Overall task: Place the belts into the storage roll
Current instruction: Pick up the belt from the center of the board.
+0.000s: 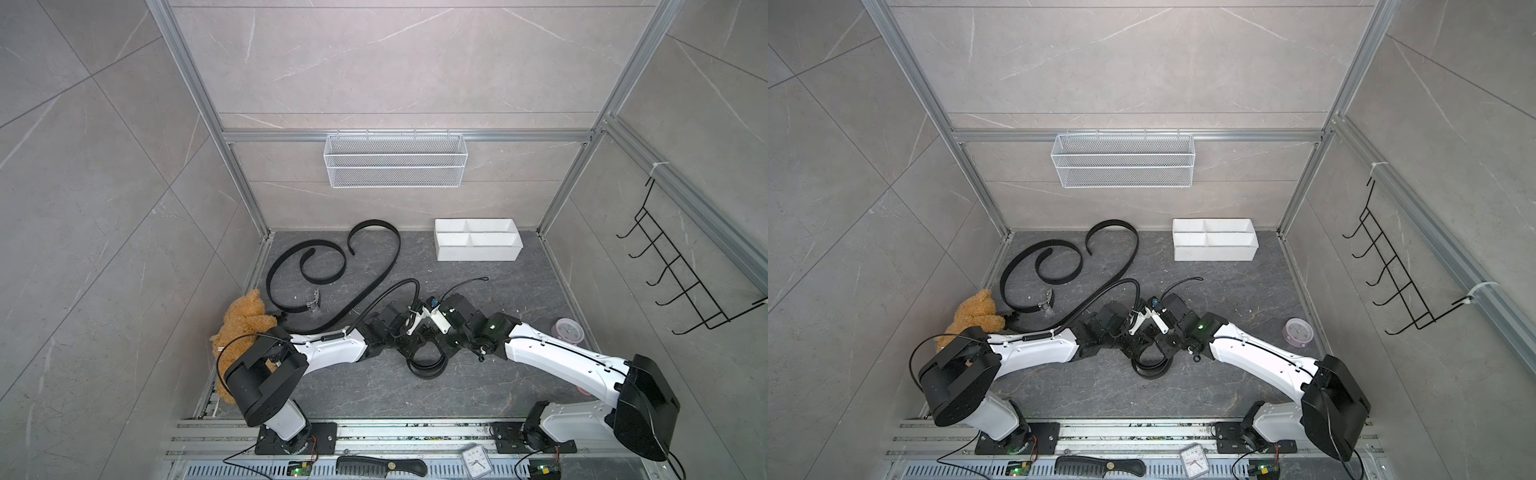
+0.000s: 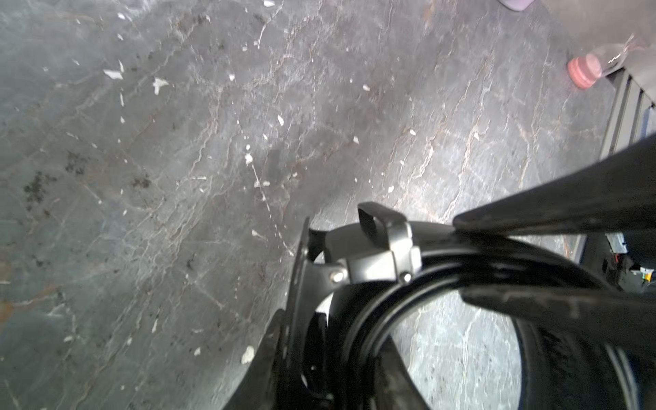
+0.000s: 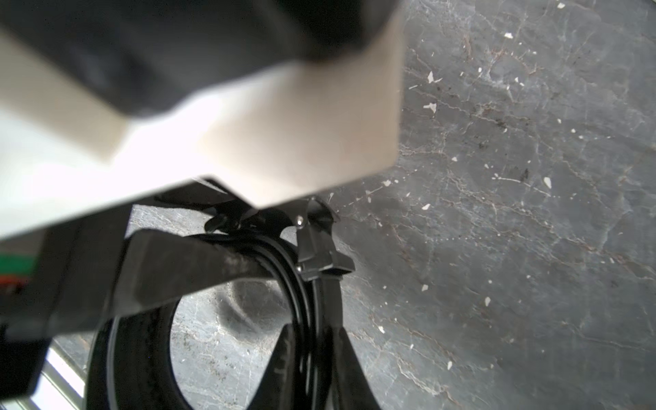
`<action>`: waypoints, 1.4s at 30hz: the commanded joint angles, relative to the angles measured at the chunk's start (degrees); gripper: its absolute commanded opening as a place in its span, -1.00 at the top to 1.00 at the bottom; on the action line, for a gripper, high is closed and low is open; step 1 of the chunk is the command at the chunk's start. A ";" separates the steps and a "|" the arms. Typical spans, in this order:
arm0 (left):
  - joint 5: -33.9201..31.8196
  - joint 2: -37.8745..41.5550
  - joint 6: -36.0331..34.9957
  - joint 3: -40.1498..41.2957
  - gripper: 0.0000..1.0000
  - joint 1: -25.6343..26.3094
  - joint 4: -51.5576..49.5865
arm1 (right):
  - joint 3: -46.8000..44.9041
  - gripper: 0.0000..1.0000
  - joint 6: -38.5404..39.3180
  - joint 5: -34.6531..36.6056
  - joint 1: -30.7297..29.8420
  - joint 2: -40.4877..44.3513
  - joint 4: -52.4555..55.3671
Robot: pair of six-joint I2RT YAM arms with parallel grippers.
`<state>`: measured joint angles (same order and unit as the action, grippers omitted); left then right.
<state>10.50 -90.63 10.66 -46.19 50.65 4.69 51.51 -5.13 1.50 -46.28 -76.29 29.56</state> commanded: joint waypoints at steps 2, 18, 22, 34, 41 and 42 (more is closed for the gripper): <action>-4.87 1.34 -1.60 -2.85 0.92 0.19 0.56 | 0.67 1.00 -0.25 -0.99 -0.50 0.20 0.01; -11.63 8.83 -6.80 -3.51 1.00 6.12 -5.83 | -2.16 -0.29 0.20 4.25 -0.21 4.50 -1.87; -9.54 11.83 -6.57 -2.29 1.00 6.03 -6.16 | -4.56 -0.22 2.68 1.92 -0.21 6.15 -5.25; -1.13 16.74 -12.92 -3.95 1.00 1.64 -15.23 | -9.86 -0.33 5.68 -0.45 -1.88 12.15 -12.08; -0.25 16.92 -15.04 -6.40 1.00 1.83 -17.71 | -7.67 -0.37 6.32 5.07 -3.83 7.30 -12.18; -1.33 17.20 -15.15 -6.46 1.00 1.91 -17.87 | -7.25 -0.37 5.76 4.94 -3.87 6.83 -11.72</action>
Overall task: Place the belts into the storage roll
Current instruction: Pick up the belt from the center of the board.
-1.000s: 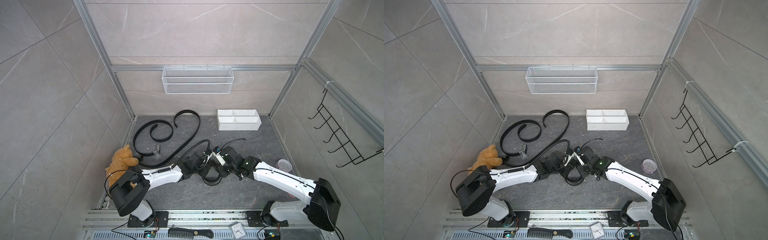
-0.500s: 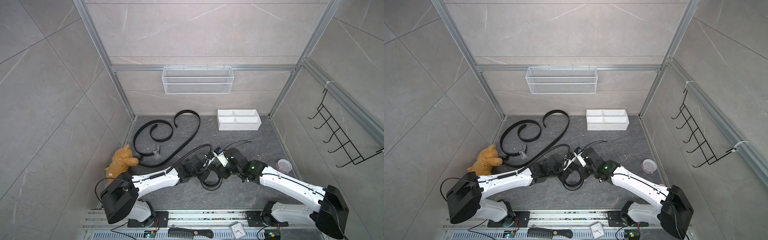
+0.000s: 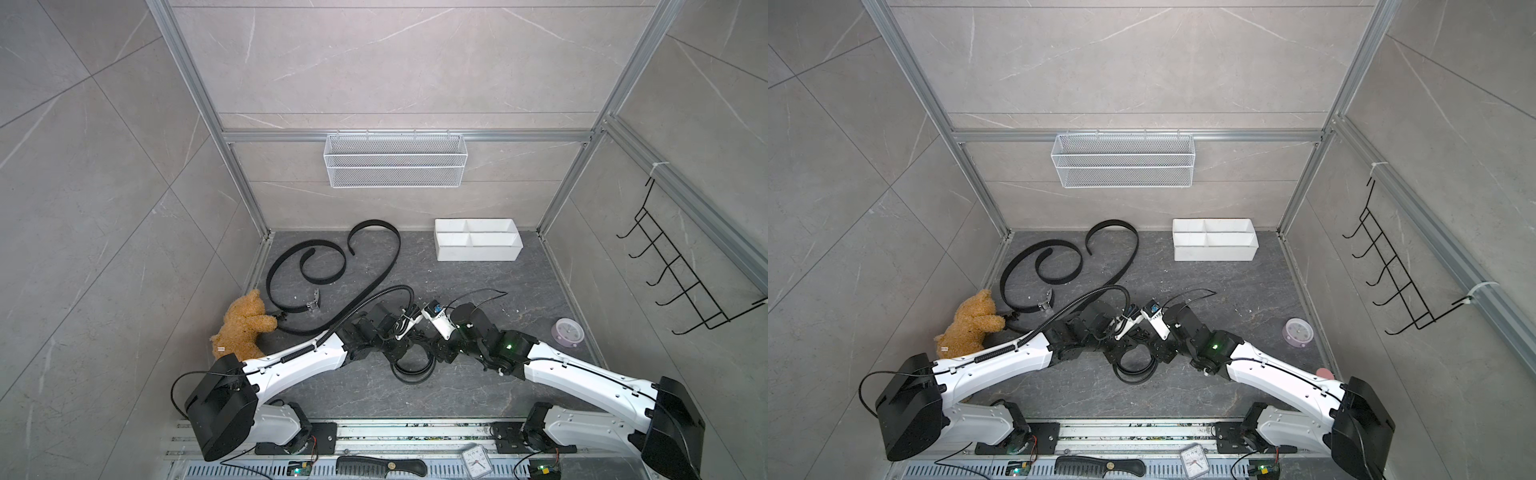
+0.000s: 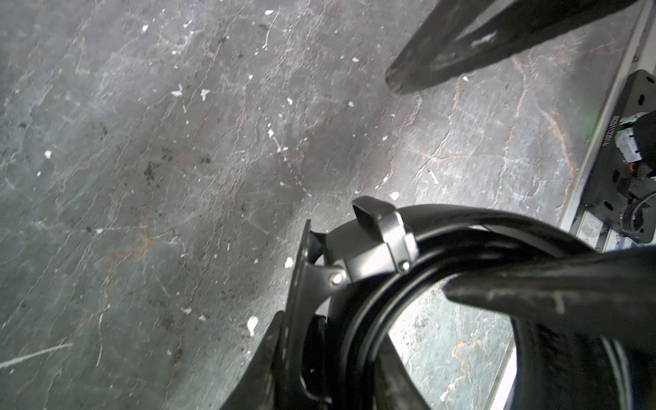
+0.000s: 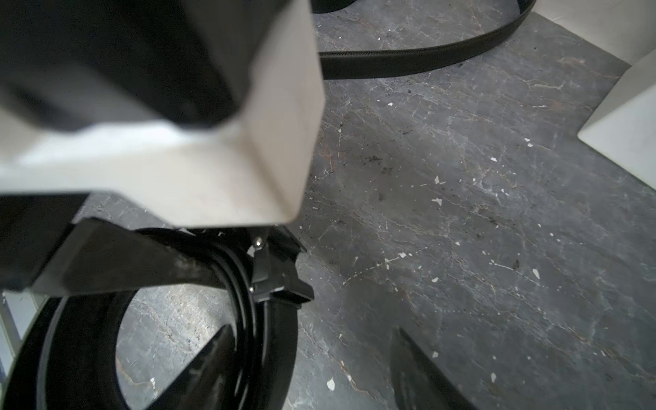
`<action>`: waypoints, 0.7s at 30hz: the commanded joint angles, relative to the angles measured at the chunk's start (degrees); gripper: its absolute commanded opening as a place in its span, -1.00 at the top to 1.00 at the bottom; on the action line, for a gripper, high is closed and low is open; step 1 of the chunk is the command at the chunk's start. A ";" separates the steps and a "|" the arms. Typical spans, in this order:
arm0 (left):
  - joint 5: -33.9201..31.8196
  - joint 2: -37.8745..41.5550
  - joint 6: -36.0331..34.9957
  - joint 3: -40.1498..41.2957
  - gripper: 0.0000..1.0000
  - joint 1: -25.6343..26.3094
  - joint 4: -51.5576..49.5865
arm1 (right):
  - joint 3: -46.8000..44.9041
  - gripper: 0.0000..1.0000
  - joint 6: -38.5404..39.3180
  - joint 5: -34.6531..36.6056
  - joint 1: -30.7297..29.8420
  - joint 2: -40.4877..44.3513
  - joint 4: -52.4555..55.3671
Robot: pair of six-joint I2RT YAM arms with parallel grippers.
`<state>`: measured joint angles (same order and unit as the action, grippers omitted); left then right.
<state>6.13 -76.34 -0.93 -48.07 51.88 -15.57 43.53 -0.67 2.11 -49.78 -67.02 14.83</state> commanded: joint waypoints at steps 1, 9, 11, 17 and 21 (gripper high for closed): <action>1.51 2.95 -3.62 -4.88 1.00 0.73 1.86 | 1.05 -0.37 0.74 3.34 -0.36 -2.61 3.38; -17.92 0.19 -2.63 -4.49 1.00 2.06 4.32 | -2.02 -0.39 -9.53 0.54 -0.37 0.41 -2.26; -22.82 -1.02 -2.34 -4.29 1.00 2.26 8.09 | -3.22 -0.40 -12.47 4.64 -0.36 3.19 -2.80; -32.93 -8.73 -8.49 -9.40 1.00 1.47 18.56 | -2.86 -0.45 -20.06 13.29 -0.40 9.96 4.96; -37.23 -18.19 -13.18 -19.59 1.00 -0.51 21.11 | -0.63 -0.45 -27.78 19.78 -0.35 12.68 15.66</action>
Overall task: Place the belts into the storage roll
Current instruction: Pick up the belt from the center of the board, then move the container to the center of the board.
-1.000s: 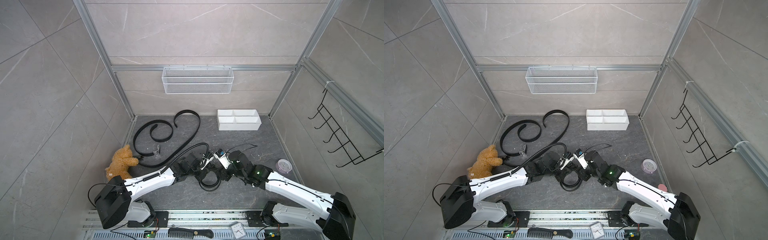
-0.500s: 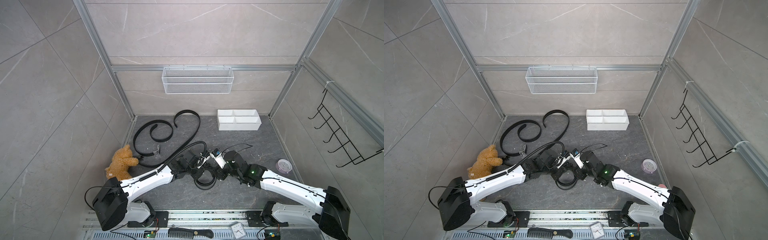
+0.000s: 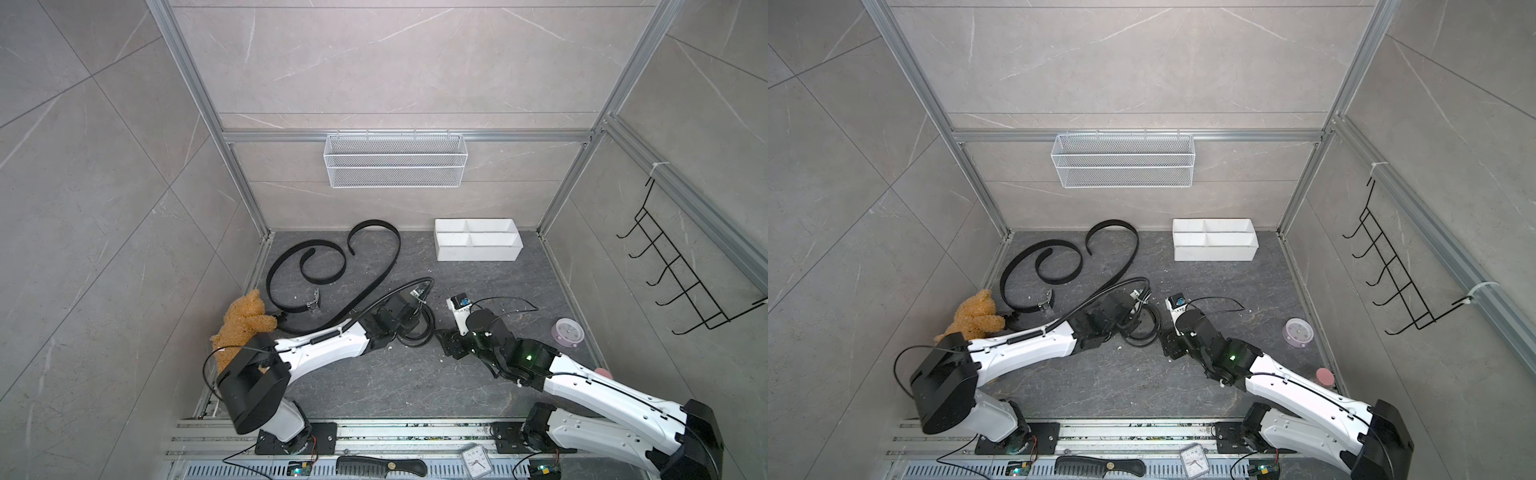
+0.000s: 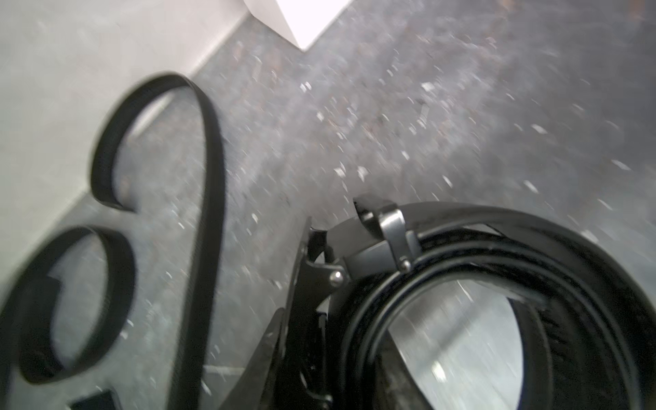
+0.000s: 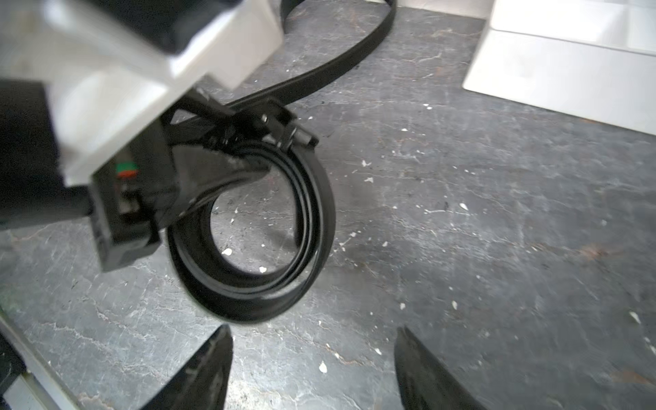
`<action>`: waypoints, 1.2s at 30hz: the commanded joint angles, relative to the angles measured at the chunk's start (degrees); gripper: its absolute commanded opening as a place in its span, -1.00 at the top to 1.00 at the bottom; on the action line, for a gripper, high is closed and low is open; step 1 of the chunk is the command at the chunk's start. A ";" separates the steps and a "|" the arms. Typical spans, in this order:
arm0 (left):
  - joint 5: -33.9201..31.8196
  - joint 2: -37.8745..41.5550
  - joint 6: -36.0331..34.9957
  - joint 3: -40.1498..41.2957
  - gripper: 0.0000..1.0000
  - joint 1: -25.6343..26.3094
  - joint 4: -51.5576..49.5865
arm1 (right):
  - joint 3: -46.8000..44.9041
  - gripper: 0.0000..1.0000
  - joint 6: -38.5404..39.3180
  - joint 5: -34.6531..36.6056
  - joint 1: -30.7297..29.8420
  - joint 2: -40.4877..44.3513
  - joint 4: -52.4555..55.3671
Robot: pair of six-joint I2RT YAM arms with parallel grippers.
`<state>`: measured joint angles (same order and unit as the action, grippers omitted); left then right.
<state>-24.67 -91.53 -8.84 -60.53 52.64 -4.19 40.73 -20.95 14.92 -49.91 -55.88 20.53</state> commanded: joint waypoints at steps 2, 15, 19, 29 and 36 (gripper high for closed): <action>-7.53 -7.03 -8.34 -11.30 1.00 -2.10 12.96 | 2.41 -0.45 -10.96 8.63 -0.24 4.12 14.16; 3.91 -34.74 -30.00 -48.73 1.00 -6.54 23.73 | 3.08 -0.47 -23.72 9.81 -0.27 11.91 29.56; 6.25 -43.95 -32.81 -59.94 1.00 -7.58 27.02 | 4.14 -0.48 -23.46 10.66 -0.27 13.40 30.29; 14.03 -61.02 -33.92 -84.01 1.00 -11.76 31.89 | 5.03 -0.48 -24.87 9.75 -0.21 12.93 28.14; 20.80 -69.73 -37.32 -91.72 1.00 -12.85 36.84 | 6.73 -0.48 -22.74 9.60 -0.20 11.26 27.10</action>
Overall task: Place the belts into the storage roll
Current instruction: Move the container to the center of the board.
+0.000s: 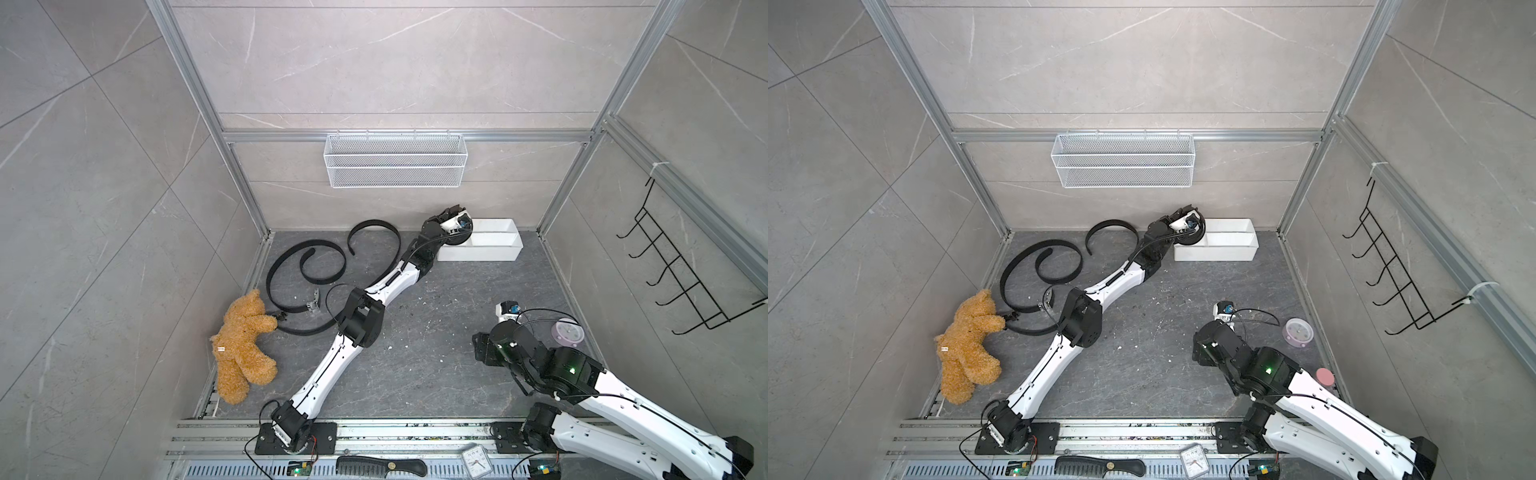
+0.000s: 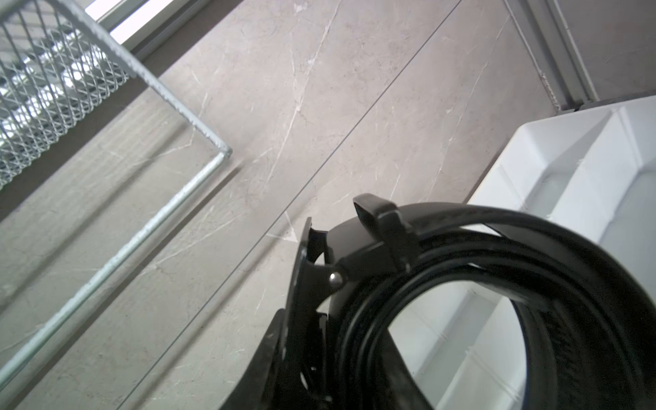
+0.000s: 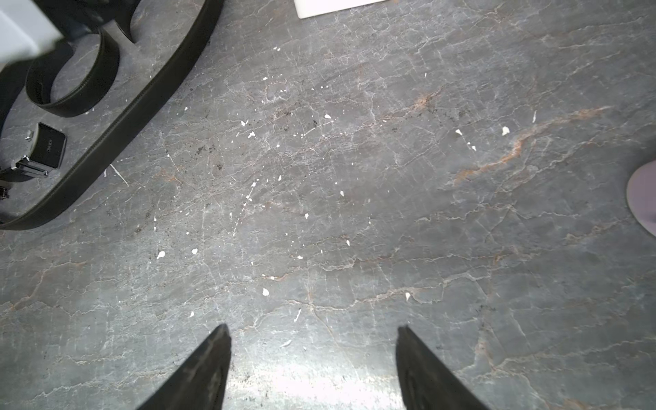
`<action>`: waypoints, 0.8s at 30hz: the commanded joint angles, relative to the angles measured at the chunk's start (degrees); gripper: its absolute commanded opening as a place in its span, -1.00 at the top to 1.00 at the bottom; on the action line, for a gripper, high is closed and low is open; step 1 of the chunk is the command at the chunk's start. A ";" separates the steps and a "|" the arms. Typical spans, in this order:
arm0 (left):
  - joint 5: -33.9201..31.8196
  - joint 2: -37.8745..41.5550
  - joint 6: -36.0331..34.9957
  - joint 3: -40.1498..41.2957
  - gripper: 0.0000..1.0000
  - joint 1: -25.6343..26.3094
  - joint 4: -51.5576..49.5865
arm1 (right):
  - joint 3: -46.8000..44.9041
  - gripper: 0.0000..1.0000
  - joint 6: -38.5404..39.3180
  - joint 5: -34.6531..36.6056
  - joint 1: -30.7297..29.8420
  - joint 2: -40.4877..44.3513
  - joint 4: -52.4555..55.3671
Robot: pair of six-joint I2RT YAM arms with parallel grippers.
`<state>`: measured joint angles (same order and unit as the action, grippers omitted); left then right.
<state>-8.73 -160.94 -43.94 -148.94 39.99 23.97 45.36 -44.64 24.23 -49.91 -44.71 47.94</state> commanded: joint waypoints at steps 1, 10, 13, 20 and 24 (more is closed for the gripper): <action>6.09 -0.95 -2.41 -3.16 1.00 -0.50 10.17 | 2.10 -0.48 0.94 0.29 -0.26 0.35 -0.46; 13.67 -6.56 0.15 -6.44 1.00 -1.93 9.72 | 1.18 -0.48 0.90 -0.65 -0.22 1.89 -1.93; 15.15 -7.15 -1.08 -6.10 1.00 -1.42 7.80 | 1.05 -0.48 0.87 -0.32 -0.21 1.73 -2.37; 17.56 -4.39 -7.65 -2.62 1.00 -1.46 -3.61 | 2.16 -0.48 1.22 0.58 -0.27 1.27 -1.98; 16.01 -1.46 -14.04 0.47 1.00 -1.73 -7.40 | 2.53 -0.48 1.80 2.00 -0.23 2.18 -1.08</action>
<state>6.24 -166.67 -51.51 -150.61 38.26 22.61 45.80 -43.90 24.29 -49.91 -43.42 46.48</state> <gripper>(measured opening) 0.293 0.740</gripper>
